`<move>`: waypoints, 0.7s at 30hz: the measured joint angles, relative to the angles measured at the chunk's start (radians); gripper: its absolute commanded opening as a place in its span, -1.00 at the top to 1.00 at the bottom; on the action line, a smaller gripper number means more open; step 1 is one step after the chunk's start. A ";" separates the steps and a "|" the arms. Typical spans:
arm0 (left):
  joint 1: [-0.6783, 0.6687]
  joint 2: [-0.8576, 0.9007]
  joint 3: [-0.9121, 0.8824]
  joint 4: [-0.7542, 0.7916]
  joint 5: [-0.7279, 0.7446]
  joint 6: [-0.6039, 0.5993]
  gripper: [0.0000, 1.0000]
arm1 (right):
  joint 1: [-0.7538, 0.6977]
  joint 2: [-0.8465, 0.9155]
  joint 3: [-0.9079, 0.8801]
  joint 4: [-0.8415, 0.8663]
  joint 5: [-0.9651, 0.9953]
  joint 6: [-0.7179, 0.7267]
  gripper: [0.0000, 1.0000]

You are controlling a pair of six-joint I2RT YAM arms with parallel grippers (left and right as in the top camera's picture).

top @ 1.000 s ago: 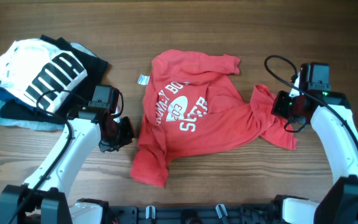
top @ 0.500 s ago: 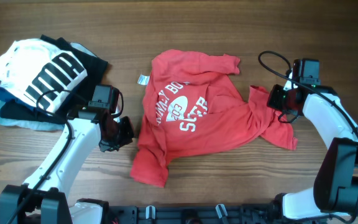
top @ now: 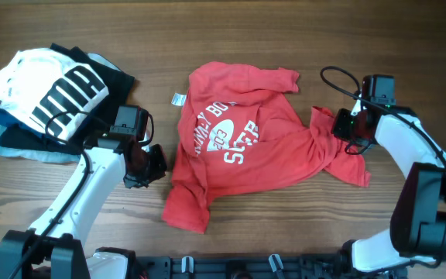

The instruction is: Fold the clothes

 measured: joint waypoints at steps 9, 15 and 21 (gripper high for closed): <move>0.000 0.000 0.000 0.000 0.000 0.000 0.61 | 0.000 0.011 0.000 0.018 -0.001 0.003 0.91; 0.000 0.000 0.000 -0.008 0.000 0.000 0.61 | 0.000 -0.070 0.000 -0.114 -0.001 0.003 0.91; 0.000 0.000 0.000 -0.033 0.001 0.001 0.20 | 0.000 -0.240 0.003 -0.271 -0.002 0.003 0.91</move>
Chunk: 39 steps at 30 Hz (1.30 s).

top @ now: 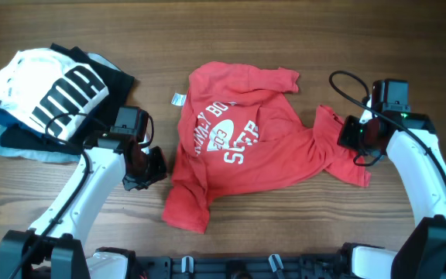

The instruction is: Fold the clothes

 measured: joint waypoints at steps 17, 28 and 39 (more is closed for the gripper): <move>0.000 0.000 -0.131 0.128 0.150 0.019 0.25 | 0.000 -0.001 0.000 -0.146 0.000 0.000 0.91; -0.154 -0.201 -0.135 0.180 0.257 0.105 0.16 | 0.000 -0.001 0.000 -0.137 0.000 0.000 0.91; -0.403 -0.028 -0.135 0.204 0.035 -0.040 0.13 | 0.000 -0.001 0.000 -0.137 0.000 0.000 0.91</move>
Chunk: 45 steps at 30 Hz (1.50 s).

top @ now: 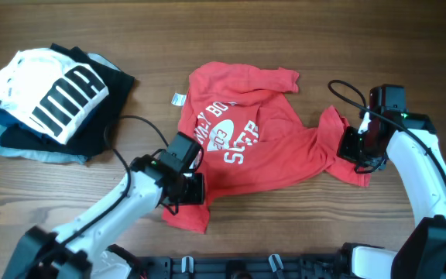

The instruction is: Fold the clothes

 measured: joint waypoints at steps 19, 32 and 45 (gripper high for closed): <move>0.000 0.067 0.000 0.053 0.043 -0.037 0.45 | 0.000 0.000 0.000 0.003 0.000 0.000 0.91; -0.031 0.065 0.000 0.084 0.056 -0.045 0.84 | 0.000 0.000 0.000 0.003 0.000 0.000 0.91; -0.039 0.065 0.000 0.094 0.000 -0.044 0.52 | 0.000 0.000 0.000 0.003 0.000 0.000 0.91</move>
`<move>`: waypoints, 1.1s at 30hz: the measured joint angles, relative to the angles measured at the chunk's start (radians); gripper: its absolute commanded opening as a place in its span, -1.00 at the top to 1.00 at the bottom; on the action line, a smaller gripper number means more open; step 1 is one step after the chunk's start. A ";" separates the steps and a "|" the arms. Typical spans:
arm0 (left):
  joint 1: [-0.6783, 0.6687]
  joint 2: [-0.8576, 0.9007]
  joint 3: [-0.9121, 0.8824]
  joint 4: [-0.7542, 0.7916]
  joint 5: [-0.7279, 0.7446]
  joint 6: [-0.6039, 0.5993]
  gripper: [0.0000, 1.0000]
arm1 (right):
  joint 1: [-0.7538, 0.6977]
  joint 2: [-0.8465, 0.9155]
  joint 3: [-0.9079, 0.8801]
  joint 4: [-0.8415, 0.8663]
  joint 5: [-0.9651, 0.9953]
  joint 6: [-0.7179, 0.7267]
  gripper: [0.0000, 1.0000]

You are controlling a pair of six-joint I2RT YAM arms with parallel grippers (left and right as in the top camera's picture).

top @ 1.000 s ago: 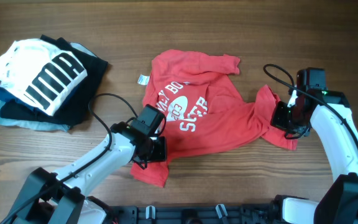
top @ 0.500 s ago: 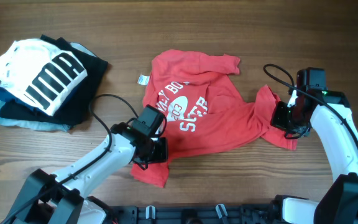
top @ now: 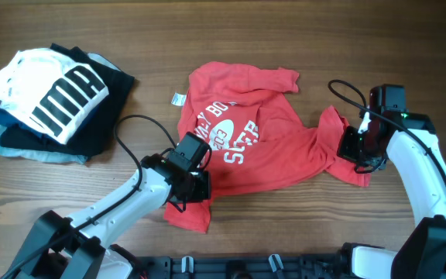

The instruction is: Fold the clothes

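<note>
A red T-shirt (top: 250,143) with white print lies crumpled and spread across the middle of the wooden table. My left gripper (top: 198,190) is down on its lower left part, near the hem; its fingers are hidden under the wrist. At the shirt's right end my right gripper (top: 348,147) sits against a bunched sleeve (top: 333,128). Whether either one holds cloth is not visible from above.
At the far left lies a pile of clothes (top: 49,101): a white garment with black stripes on top of black and light blue ones. A small white tag (top: 178,99) rests on the table beside the shirt's left shoulder.
My left gripper has shifted slightly up and right over the shirt's lower left part. The right arm and the shirt look unchanged.
My left gripper first rested on the bare table left of the shirt, while the right one stood at the right sleeve. The right gripper then shifted a little along that sleeve. Later the left arm reached onto the shirt's lower left corner, where it stays.
</note>
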 measured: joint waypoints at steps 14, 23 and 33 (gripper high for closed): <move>-0.044 0.000 0.000 0.010 0.010 -0.003 0.49 | 0.000 0.000 0.000 0.000 0.000 0.000 0.91; -0.045 0.047 0.003 0.014 0.009 -0.003 0.73 | 0.000 0.000 0.000 0.000 0.000 0.000 0.92; -0.045 0.042 0.021 -0.037 -0.021 -0.002 0.92 | 0.000 0.000 0.000 0.000 0.000 0.000 0.91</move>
